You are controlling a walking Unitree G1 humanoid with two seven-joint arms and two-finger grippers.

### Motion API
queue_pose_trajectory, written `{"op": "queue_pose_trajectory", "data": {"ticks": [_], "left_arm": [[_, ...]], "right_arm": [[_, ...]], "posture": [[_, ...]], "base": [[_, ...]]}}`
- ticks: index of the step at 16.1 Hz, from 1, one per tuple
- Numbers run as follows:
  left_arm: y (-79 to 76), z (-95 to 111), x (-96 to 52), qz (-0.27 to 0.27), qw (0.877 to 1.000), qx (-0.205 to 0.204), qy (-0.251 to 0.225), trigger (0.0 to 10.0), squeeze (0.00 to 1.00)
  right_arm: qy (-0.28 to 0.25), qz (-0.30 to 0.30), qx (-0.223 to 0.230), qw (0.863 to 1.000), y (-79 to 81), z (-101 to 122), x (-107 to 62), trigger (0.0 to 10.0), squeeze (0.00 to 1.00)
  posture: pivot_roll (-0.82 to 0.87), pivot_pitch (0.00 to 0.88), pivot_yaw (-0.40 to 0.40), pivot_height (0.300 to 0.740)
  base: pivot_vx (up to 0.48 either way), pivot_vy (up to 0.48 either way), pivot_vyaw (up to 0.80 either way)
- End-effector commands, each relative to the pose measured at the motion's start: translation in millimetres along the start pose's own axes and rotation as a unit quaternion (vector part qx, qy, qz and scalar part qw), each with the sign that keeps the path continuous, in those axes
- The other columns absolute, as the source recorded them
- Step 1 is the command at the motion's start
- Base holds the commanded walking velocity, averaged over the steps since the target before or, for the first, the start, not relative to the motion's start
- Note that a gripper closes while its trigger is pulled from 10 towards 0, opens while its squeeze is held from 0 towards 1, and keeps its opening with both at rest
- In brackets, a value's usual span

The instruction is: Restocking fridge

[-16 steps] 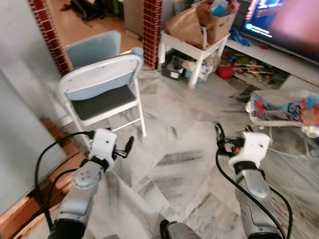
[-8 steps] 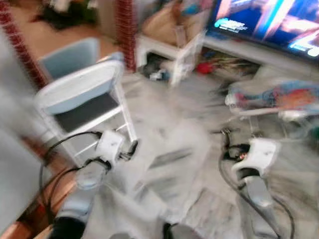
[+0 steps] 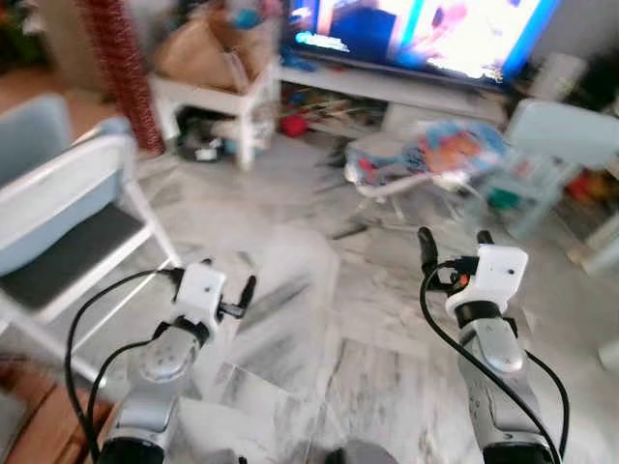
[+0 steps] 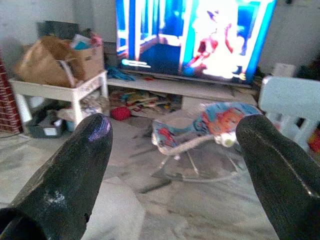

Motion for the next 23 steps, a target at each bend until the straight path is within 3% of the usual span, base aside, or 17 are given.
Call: {"op": "queue_pose_trajectory", "data": {"ticks": [1, 3, 6, 13, 20, 23], "left_arm": [[-6.9, 8.4, 2.3, -0.008, 1.000, -0.001, -0.016, 10.0, 0.00], [-7.3, 4.7, -0.4, -0.009, 1.000, -0.008, -0.011, 10.0, 0.00], [-8.7, 1.2, -2.5, -0.009, 1.000, -0.009, -0.005, 10.0, 0.00], [-6.0, 1.4, -0.7, -0.006, 1.000, -0.009, -0.007, 10.0, 0.00], [0.5, -8.2, -8.6, 0.021, 0.999, -0.033, 0.014, 10.0, 0.00], [8.7, -8.7, -6.8, 0.037, 0.998, -0.038, 0.017, 10.0, 0.00]], "right_arm": [[0.017, -0.005, 0.001, 1.000, -4.4, -6.7, -3.9, 10.0, 0.00], [0.031, 0.002, 0.006, 1.000, -0.2, -13.0, -11.0, 10.0, 0.00], [0.044, -0.010, 0.006, 0.999, -7.0, -19.9, -20.6, 10.0, 0.00], [0.044, -0.007, 0.004, 0.999, -6.7, -18.1, -16.7, 10.0, 0.00], [0.063, -0.009, 0.002, 0.998, -8.5, -27.6, -26.1, 10.0, 0.00], [0.056, -0.012, 0.003, 0.998, -8.2, -24.6, -22.4, 10.0, 0.00]], "posture": [[0.06, 0.052, -0.060, 0.740], [0.06, 0.053, -0.073, 0.740], [0.06, 0.046, -0.073, 0.740], [0.06, 0.029, -0.080, 0.740], [0.06, 0.023, -0.079, 0.740], [0.06, 0.028, -0.078, 0.740]], "base": [[0.000, 0.000, -0.63], [0.000, -0.120, -0.43], [0.000, -0.162, -0.29], [0.000, -0.307, 0.00], [0.000, 0.000, -0.32], [0.000, 0.000, 0.00]]}}
Point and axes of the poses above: a point about 5 cm out from each wrist's last joint towards the gripper, its own x axis pointing out of the wrist towards the gripper, its own z axis along the axis of the wrist's last joint, y = z × x, the point moved 3 cm from there along x, pointing out of the wrist towards the gripper, and after that the axes turned 7 degrees about x, right-handed, at the moved point
